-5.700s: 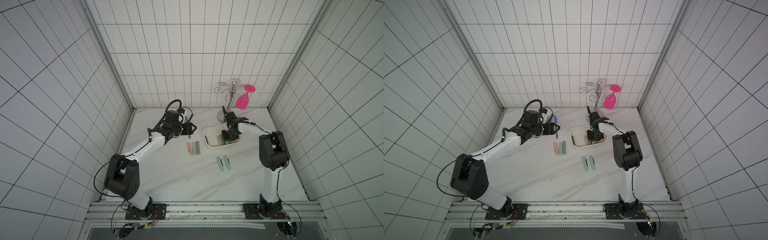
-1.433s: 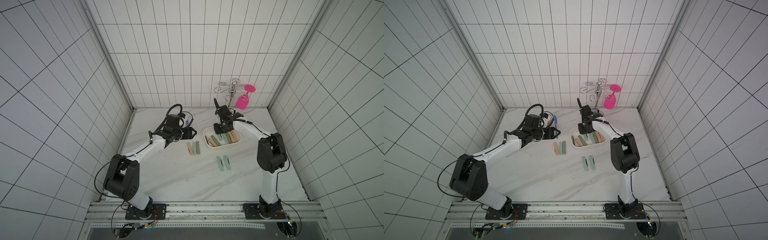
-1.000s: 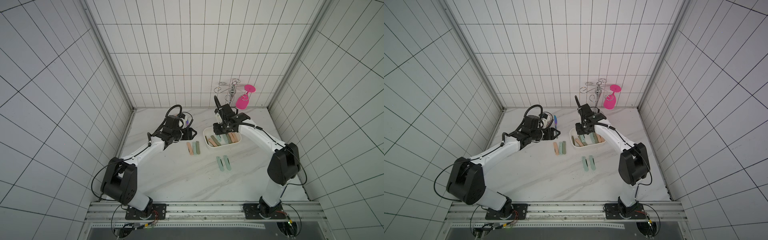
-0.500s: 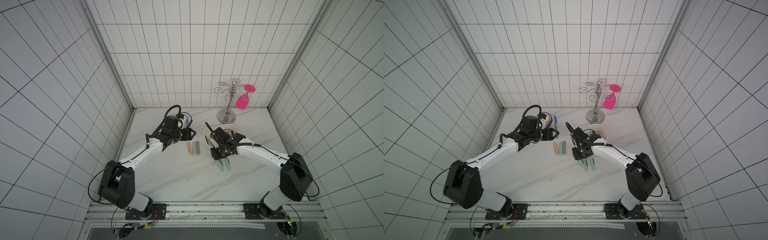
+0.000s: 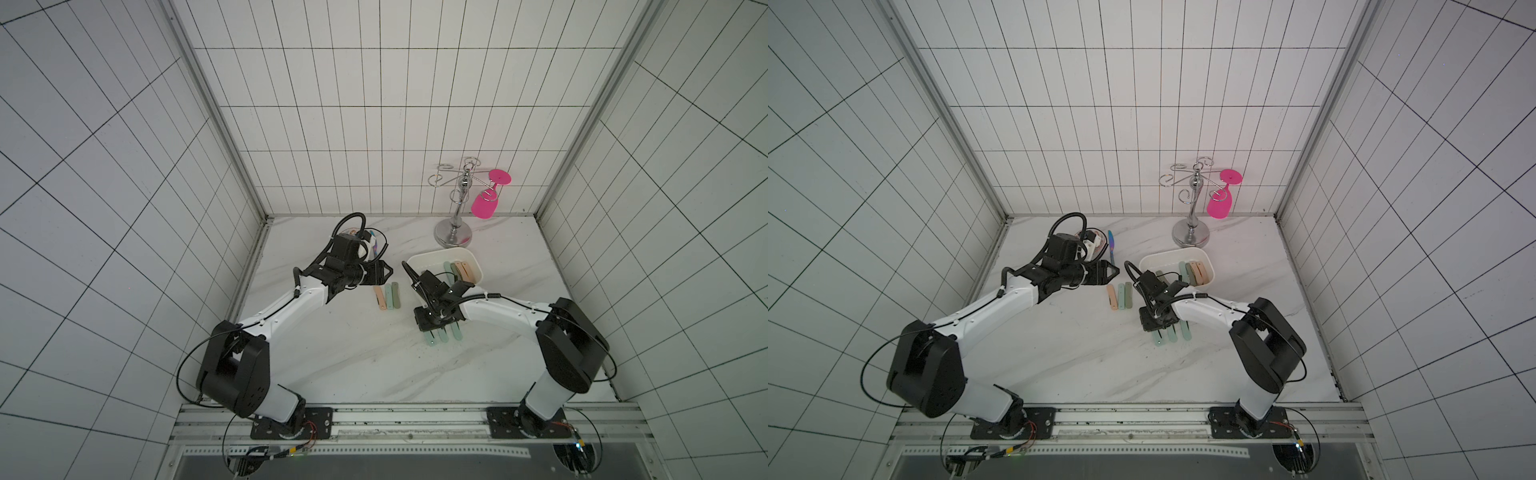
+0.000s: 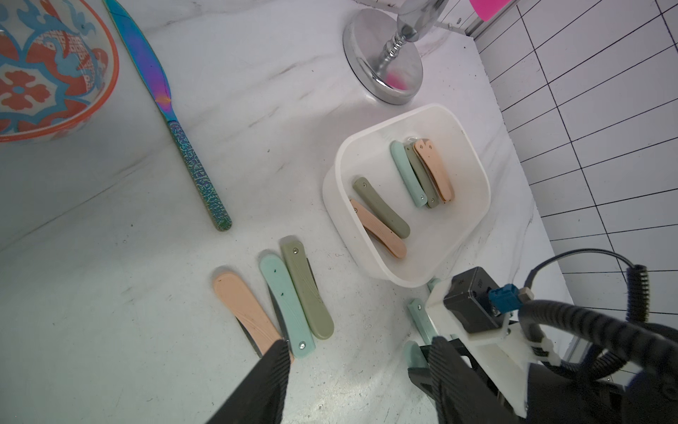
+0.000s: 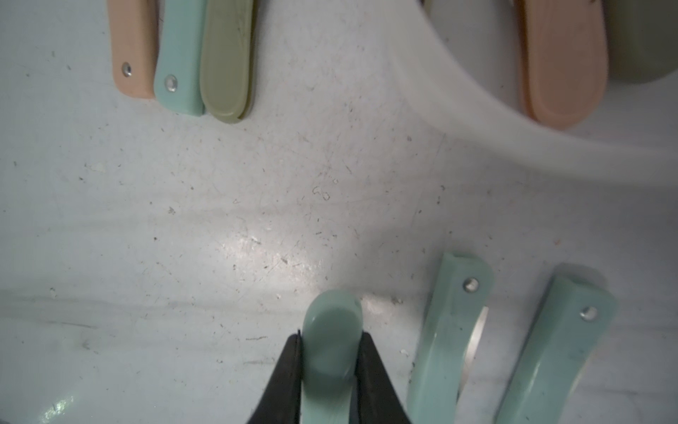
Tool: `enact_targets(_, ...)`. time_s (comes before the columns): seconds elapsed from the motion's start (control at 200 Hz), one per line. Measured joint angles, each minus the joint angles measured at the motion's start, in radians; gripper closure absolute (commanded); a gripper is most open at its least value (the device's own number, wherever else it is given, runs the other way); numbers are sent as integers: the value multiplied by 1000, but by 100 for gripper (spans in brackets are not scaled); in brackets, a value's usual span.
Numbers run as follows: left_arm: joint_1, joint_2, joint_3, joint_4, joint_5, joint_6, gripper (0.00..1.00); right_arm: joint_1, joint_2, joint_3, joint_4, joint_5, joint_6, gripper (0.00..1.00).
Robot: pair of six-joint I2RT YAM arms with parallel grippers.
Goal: Take the fruit knife out of the storage box
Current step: Place the fruit knife at the center of the board.
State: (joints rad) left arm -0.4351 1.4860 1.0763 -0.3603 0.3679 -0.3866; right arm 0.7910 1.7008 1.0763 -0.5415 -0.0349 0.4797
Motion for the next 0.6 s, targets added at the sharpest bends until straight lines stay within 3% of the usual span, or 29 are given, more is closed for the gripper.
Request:
enact_targets(0.465,-1,0,0,-3,0,9,36,8,51,-1,27,72,41,92)
enact_targets(0.6,-1,0,0,-3,0,10,36,8,63,-8,30,71,47,78)
